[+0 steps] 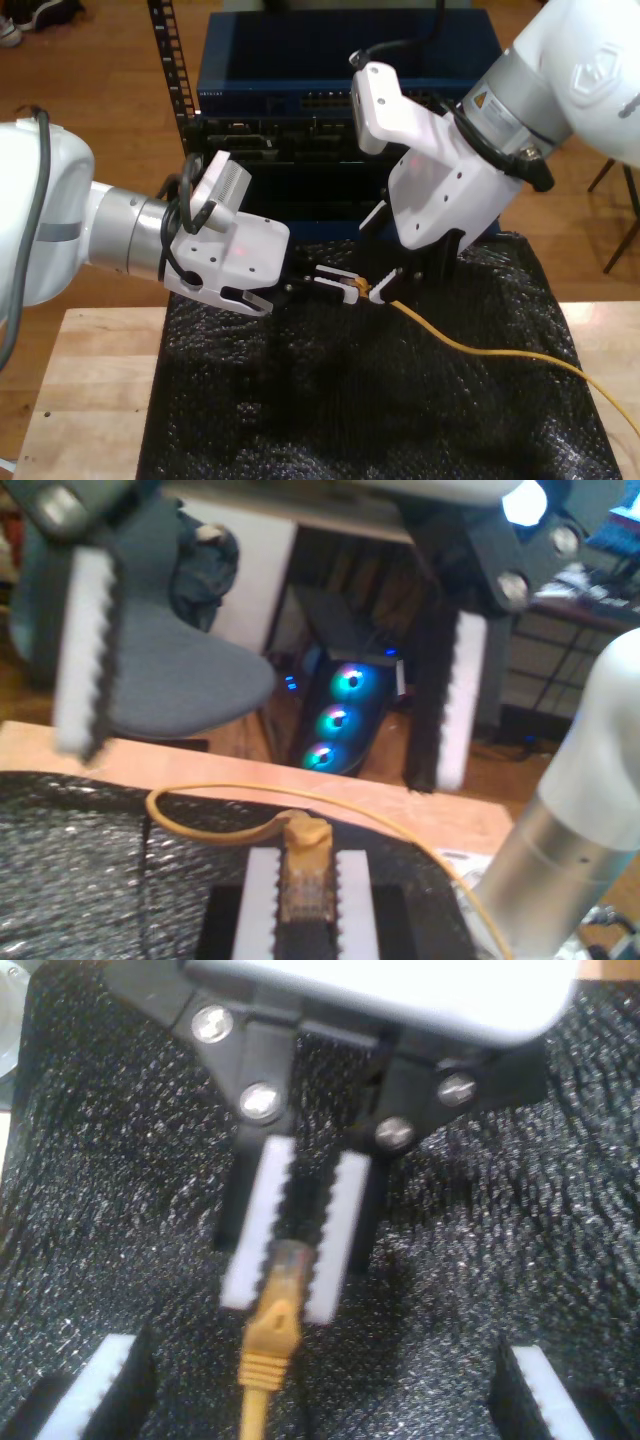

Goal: Grab the cable and plug it in

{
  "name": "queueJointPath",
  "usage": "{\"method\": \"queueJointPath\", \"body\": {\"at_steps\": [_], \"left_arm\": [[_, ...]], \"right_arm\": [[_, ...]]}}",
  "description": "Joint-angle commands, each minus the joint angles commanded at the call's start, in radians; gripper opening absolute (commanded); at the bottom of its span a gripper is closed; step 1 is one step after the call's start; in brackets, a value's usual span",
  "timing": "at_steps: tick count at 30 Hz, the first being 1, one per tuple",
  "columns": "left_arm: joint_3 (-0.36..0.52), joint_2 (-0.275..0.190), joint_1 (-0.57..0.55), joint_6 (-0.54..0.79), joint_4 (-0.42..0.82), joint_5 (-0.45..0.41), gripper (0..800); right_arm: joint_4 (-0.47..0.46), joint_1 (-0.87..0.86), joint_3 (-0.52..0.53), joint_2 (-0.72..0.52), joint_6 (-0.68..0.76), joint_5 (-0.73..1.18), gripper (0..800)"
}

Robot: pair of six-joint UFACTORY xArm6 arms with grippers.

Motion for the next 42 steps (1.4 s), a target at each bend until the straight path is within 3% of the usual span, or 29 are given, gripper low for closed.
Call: {"method": "queueJointPath", "body": {"at_steps": [4, 16, 29, 42], "left_arm": [[-0.015, 0.029, 0.035, -0.005, -0.002, 0.038, 8], [-0.023, 0.043, 0.164, -0.041, -0.051, 0.176, 8], [-0.015, 0.051, 0.184, -0.041, -0.137, 0.264, 7], [-0.009, 0.143, 0.186, -0.083, -0.173, 0.368, 7]], "right_arm": [[0.002, -0.002, 0.000, -0.017, -0.049, -0.002, 787], [0.005, 0.006, 0.026, -0.140, -0.155, -0.017, 786], [0.018, 0.066, 0.100, -0.229, -0.255, -0.203, 766], [0.020, 0.149, 0.187, -0.304, -0.311, -0.345, 755]]}}
